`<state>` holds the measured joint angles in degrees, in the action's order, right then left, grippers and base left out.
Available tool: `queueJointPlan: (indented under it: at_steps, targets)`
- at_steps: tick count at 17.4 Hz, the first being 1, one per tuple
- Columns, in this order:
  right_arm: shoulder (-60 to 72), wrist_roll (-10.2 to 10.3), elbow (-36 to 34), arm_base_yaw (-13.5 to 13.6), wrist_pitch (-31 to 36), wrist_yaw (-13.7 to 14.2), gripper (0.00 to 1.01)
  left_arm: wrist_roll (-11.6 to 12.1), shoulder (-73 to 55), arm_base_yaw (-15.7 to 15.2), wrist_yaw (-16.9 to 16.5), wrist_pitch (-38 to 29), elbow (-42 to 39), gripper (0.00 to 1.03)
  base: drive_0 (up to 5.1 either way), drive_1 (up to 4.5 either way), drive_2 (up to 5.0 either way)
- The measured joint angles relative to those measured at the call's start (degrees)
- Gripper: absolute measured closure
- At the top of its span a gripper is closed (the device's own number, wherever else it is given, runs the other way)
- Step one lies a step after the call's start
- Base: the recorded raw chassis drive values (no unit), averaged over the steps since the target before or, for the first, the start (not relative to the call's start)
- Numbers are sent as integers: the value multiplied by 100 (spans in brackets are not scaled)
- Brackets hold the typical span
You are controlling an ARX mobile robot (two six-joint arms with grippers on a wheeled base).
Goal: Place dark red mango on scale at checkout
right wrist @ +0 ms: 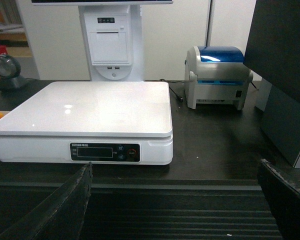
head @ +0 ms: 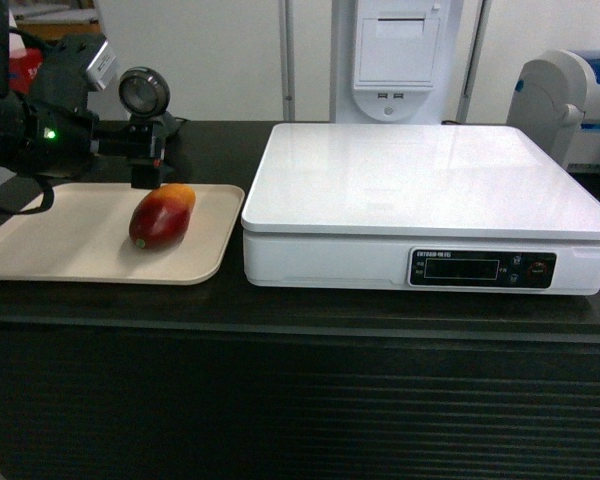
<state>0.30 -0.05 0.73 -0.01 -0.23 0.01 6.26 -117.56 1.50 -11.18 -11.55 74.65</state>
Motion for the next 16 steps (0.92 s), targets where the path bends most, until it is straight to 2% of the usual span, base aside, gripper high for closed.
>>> queueJointPlan:
  at_steps: [4,12,16]
  targets:
    - [0,0,0,0,0,0,3,28,-385,85,17,557,776,5,0,0,0]
    - [0,0,0,0,0,0,3,90,-890,85,181,1021,1320,5,0,0,0]
    - [0,0,0,0,0,0,3,83,-975,81,98,1121,1464,5,0,0,0]
